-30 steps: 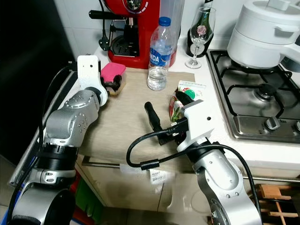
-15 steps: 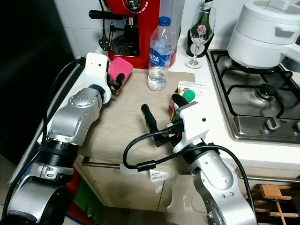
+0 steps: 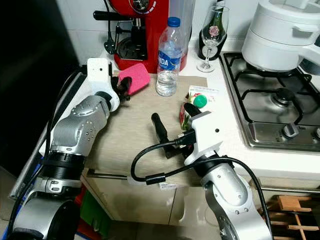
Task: Restocking fridge
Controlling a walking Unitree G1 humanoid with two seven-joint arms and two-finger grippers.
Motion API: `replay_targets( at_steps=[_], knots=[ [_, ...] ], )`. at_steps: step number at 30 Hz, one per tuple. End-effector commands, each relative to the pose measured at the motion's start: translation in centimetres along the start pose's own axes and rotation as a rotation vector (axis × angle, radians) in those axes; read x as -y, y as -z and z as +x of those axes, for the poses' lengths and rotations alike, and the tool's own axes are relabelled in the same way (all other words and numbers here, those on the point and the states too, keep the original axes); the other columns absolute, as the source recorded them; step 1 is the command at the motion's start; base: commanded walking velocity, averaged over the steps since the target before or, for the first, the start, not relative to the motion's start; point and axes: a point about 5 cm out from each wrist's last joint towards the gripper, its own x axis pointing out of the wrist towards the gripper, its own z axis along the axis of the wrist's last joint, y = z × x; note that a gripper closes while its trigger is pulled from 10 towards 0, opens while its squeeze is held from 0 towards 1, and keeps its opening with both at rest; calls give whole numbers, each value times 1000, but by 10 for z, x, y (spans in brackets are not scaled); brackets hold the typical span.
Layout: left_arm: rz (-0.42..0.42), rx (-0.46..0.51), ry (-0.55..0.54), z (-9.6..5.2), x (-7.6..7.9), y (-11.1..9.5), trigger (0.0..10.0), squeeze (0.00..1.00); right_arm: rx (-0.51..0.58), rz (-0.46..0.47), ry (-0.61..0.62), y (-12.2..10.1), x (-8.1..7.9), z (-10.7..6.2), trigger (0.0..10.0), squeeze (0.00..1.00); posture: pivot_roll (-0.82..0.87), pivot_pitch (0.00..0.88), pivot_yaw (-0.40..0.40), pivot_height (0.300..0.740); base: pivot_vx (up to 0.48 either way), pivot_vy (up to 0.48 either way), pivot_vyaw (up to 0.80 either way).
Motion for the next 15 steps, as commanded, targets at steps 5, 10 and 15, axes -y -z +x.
replay_targets(
  at_steps=[5, 10, 15],
  knots=[
    [-231, 53, 23, -2, 3, -29, 0, 0, 8, -15, 1, -1, 1, 1, 10000, 137, -162, 0, 69, 740, 0, 0, 0],
    [67, 165, 32, -8, 0, -44, 0, 0, 8, -22, 3, -1, 2, 1, 10000, 141, -161, 0, 67, 740, 0, 0, 0],
    [259, 242, 40, -14, 1, -50, 10000, 0, 7, -25, 7, -1, 3, 1, 10000, 141, -162, 0, 66, 740, 0, 0, 0]
  ],
)
